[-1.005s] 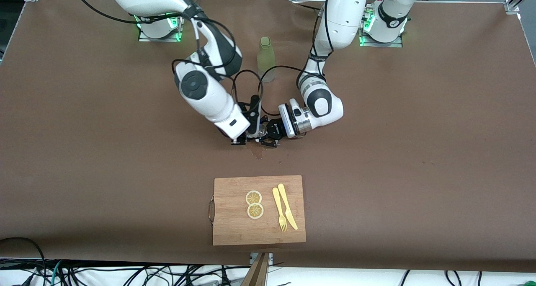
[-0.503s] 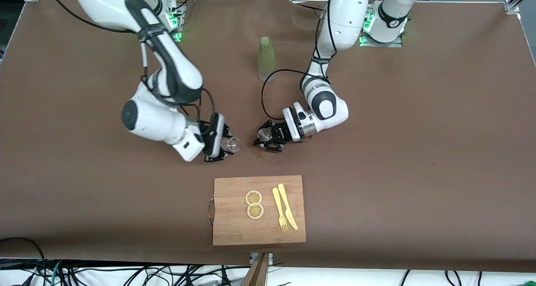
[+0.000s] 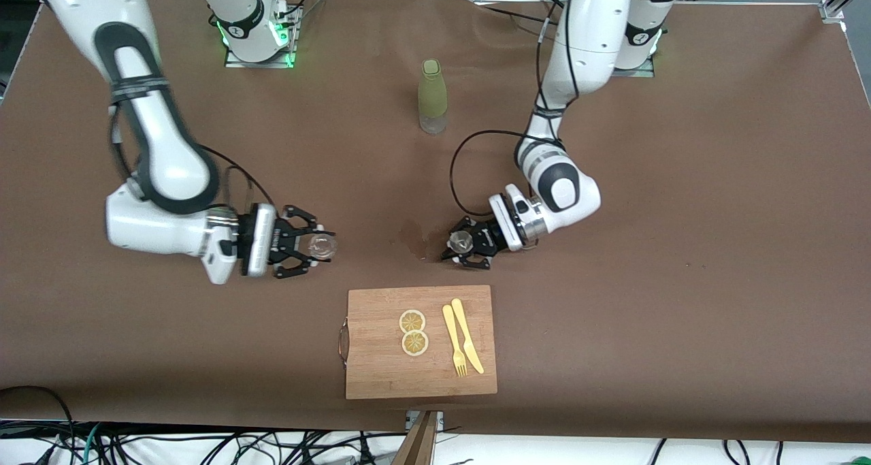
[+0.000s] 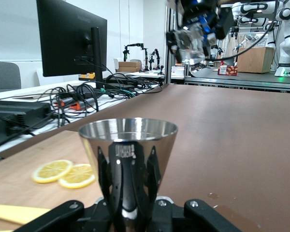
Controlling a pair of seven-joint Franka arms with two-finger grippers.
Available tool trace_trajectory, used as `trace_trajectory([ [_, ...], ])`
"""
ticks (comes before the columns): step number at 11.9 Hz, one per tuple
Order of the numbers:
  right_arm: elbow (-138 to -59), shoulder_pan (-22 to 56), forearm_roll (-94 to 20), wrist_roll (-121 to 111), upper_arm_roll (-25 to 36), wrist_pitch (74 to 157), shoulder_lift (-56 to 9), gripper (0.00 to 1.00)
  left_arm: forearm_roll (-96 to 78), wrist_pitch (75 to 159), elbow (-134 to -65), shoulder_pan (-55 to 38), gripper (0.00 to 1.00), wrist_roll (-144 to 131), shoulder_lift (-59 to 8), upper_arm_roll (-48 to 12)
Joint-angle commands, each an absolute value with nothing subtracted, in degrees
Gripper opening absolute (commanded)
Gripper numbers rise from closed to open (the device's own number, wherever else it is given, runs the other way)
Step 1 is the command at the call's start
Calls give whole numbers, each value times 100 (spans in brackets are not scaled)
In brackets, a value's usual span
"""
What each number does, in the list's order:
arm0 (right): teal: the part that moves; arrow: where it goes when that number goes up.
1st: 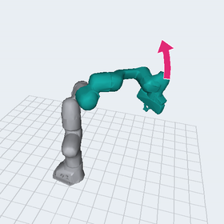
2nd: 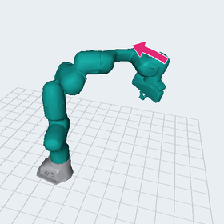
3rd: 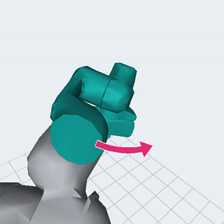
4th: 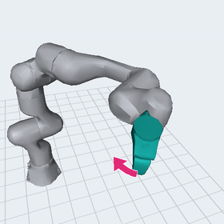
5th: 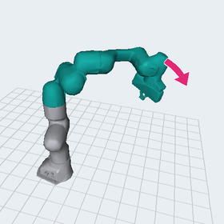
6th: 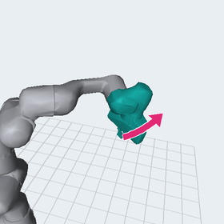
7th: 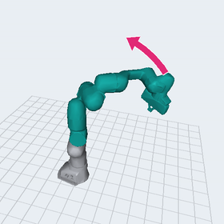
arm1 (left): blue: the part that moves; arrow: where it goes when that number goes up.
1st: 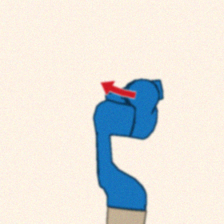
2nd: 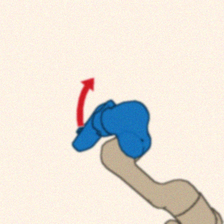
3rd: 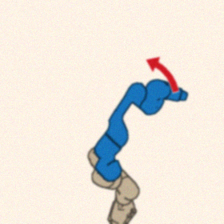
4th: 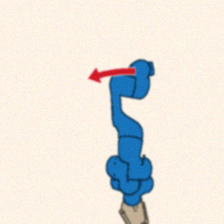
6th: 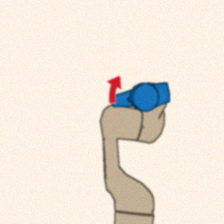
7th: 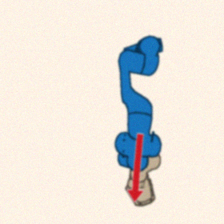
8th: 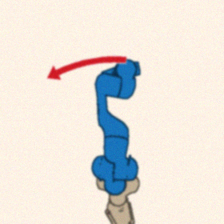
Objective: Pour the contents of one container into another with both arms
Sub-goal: 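Tip the glass upright with the right gripper while the left gripper withdraws the jigger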
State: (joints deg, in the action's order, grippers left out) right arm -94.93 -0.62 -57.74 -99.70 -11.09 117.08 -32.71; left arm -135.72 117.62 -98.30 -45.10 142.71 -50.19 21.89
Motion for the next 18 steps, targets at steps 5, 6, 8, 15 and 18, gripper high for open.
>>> trace_trajectory([
  [5,-10089,-1448,-6170,-12256,-1125,10268,-3392,35,-11412,11611,-9835,-1710,0,14036,-4342,136],
  [6,-10151,-1528,-6170,-12670,-934,10022,-3445,35,-11156,11584,-9835,-1322,0,14036,-4333,-112],
  [8,-10221,-1739,-6126,-13461,-564,9617,-3690,36,-10707,11182,-9861,-749,0,13993,-4324,-255],
  [15,-10292,-1890,-5854,-15152,201,9659,-4402,36,-9011,9846,-10063,710,0,13799,-4359,-246],
  [18,-10257,-1907,-5757,-15442,308,9949,-4543,36,-8352,9213,-10116,1220,0,13904,-4578,-237],
])
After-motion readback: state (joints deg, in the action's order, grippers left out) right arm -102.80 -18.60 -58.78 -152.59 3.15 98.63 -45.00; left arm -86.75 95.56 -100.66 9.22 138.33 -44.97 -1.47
